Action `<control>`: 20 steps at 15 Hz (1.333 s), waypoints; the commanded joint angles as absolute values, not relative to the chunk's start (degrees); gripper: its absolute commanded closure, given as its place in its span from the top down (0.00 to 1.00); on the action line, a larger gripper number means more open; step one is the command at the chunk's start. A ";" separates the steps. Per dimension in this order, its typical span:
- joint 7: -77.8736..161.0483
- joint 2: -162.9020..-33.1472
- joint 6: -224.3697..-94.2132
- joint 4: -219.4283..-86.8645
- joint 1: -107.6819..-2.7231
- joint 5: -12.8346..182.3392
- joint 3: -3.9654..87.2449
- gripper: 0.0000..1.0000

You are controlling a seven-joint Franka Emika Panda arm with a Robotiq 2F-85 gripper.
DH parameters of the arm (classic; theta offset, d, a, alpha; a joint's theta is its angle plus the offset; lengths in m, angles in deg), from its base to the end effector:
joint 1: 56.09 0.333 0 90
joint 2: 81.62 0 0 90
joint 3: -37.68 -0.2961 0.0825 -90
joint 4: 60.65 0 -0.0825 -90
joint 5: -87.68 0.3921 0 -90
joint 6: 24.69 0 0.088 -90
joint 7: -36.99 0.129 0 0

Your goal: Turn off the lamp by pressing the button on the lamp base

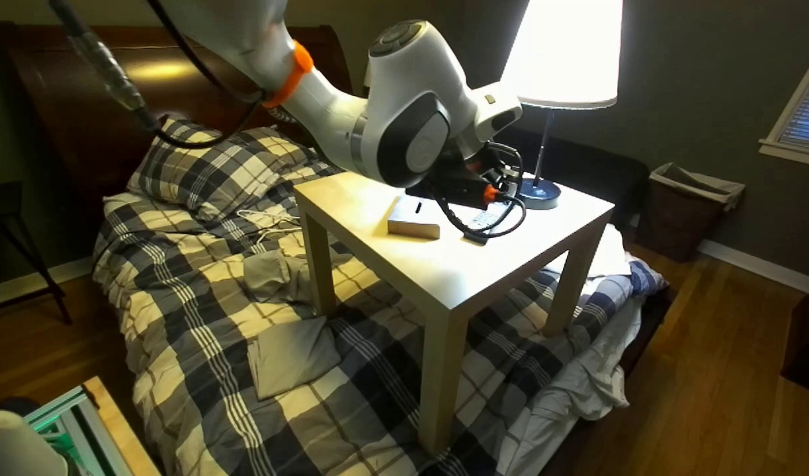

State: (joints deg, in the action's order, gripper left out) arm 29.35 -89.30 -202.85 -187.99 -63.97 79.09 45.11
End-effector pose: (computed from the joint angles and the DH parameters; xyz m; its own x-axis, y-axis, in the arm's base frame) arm 0.5906 -0.1474 0.3622 0.7524 0.0963 0.6517 -0.0581 -0.9757 0.2113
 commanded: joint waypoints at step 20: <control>16.12 -109.33 -203.54 -163.48 -84.87 82.14 20.60 0.00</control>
State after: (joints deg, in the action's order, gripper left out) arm 16.38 -108.47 -203.10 -164.52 -84.93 82.41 20.30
